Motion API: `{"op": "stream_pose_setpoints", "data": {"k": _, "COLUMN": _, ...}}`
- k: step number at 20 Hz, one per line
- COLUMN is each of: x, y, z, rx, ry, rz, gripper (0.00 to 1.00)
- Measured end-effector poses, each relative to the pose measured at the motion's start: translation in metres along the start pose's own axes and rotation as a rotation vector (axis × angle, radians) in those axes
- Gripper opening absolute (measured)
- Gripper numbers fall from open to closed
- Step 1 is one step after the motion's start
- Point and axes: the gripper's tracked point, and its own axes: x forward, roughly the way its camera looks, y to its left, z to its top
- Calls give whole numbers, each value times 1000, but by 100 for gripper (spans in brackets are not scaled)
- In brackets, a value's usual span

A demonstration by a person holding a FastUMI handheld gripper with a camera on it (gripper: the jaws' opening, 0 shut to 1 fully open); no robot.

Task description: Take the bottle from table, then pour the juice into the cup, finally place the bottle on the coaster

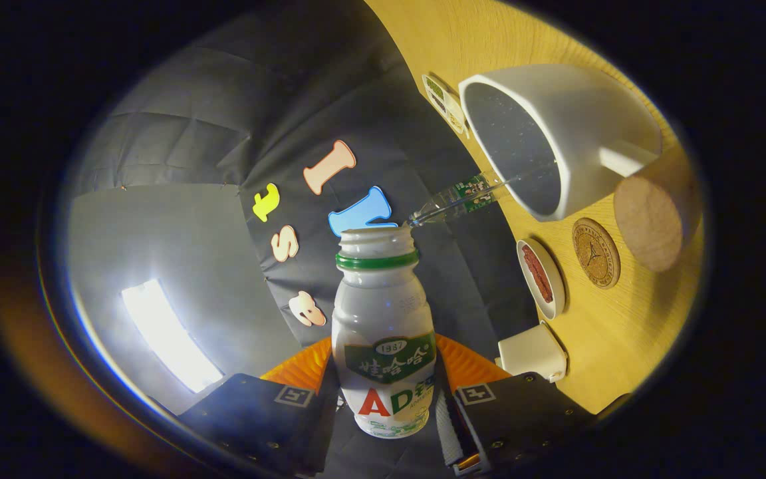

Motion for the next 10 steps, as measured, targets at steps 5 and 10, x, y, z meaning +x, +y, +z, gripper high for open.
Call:
{"op": "stream_pose_setpoints", "data": {"k": 5, "x": -1, "y": 2, "z": 3, "rx": 21, "ry": -7, "rz": 8, "gripper": 63}}
{"op": "stream_pose_setpoints", "data": {"k": 10, "x": -1, "y": 1, "z": 3, "rx": 39, "ry": -12, "rz": 13, "gripper": 63}}
